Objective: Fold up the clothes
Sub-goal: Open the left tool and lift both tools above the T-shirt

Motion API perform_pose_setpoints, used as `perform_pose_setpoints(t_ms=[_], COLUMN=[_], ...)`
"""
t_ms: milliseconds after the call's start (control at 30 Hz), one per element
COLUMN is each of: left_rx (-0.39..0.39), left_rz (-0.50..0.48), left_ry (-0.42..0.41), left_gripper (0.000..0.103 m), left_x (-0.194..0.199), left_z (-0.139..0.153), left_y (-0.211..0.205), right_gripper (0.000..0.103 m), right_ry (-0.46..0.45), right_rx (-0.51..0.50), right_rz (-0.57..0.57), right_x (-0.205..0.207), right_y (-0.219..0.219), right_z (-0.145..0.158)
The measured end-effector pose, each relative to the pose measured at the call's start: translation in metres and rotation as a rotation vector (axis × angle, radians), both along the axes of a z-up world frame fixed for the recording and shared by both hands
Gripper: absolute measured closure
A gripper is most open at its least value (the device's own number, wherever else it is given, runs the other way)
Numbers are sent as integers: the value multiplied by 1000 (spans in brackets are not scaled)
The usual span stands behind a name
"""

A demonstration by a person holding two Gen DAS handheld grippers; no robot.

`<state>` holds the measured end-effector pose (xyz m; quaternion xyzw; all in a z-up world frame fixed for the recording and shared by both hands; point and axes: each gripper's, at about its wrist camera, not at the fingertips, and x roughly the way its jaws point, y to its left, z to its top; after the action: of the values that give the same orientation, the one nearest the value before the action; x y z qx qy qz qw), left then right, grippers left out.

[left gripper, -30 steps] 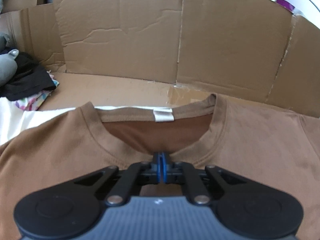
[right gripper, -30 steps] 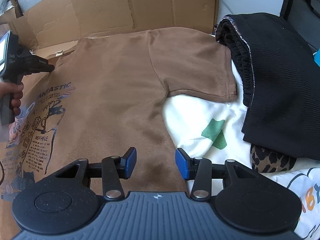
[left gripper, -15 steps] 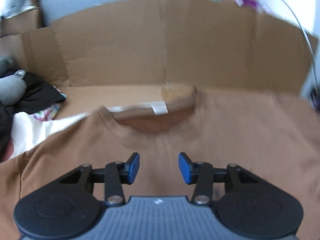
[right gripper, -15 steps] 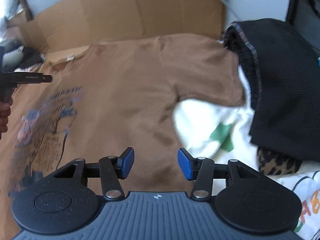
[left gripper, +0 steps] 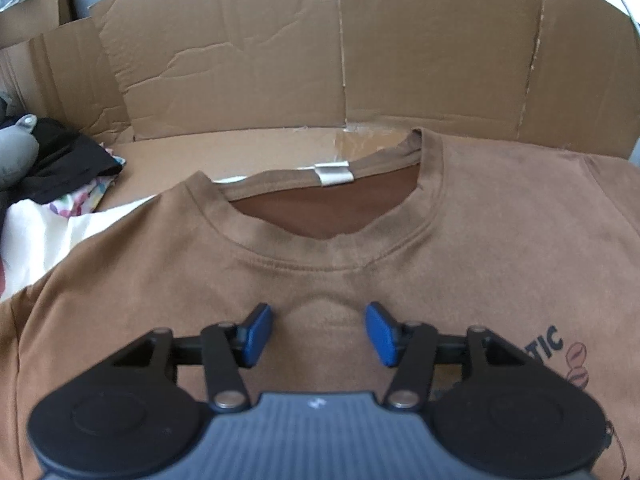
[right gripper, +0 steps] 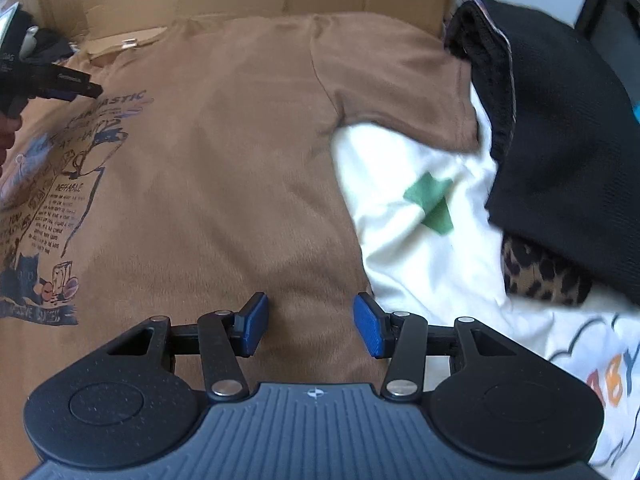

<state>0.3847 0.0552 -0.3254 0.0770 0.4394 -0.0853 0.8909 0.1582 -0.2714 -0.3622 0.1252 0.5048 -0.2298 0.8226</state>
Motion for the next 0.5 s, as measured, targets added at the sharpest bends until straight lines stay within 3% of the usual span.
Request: perform_pose_setpoints(t_ms=[67,233,300,500], left_rx=[5,-31,-43,-25], left_rz=[16,135,121,63], left_ry=[26,80,76,32], left_gripper=[47,46,38,35], left_x=[2,-3,-12,-50], left_z=[5,35,51,103], left_y=[0,8,9,16], right_gripper=[49,50,49,48], right_ry=[11,-2,-1,-14], right_rx=[36,37,54,84], right_rz=[-14,101,152,277], right_x=[0,3,6,3], right_y=[-4,-5,-4,9], right_z=[6,35,50,99])
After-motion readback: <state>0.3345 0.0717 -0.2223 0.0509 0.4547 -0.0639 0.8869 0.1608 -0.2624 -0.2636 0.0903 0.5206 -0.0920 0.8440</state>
